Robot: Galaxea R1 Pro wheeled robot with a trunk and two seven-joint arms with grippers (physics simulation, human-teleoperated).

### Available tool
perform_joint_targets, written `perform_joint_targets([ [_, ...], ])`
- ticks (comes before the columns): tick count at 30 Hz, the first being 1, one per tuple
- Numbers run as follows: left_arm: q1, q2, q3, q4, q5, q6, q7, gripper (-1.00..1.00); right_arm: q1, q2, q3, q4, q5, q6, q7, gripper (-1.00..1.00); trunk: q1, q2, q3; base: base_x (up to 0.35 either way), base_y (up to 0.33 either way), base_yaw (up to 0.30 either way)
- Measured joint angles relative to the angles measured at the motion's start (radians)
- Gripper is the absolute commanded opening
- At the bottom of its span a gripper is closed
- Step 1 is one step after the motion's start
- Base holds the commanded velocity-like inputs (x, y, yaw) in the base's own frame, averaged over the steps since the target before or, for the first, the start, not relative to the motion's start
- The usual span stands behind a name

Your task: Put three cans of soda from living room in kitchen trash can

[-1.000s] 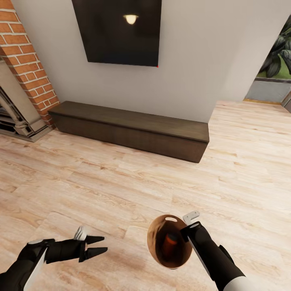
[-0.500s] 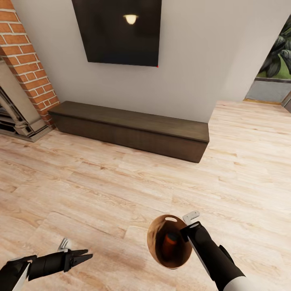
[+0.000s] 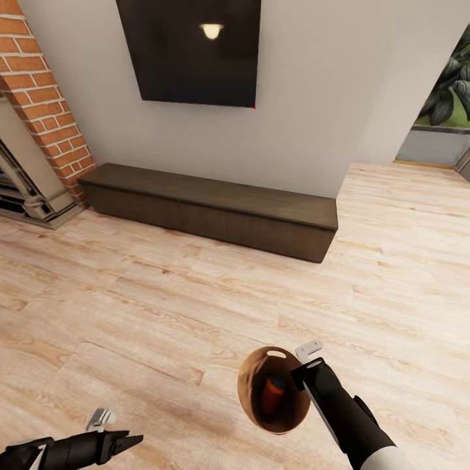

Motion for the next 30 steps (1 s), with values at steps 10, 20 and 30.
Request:
perform_joint_targets([
  [10, 0.000, 0.000, 0.001, 0.008, -0.005, -0.001, 0.012, 1.00, 0.000, 0.000, 0.000, 0.000, 0.000, 0.001, 0.000, -1.00, 0.000, 0.000, 0.000, 0.000, 0.000, 0.000],
  [20, 0.000, 0.000, 0.001, 0.008, -0.005, -0.001, 0.012, 1.00, 0.000, 0.000, 0.000, -0.002, -0.001, 0.001, 0.001, -1.00, 0.000, 0.000, 0.004, 0.000, 0.000, 0.000],
  [30, 0.000, -0.001, 0.001, 0.008, -0.005, -0.001, 0.012, 1.00, 0.000, 0.000, 0.000, -0.002, 0.001, 0.002, 0.000, -1.00, 0.000, 0.000, 0.020, 0.000, 0.000, 0.000],
])
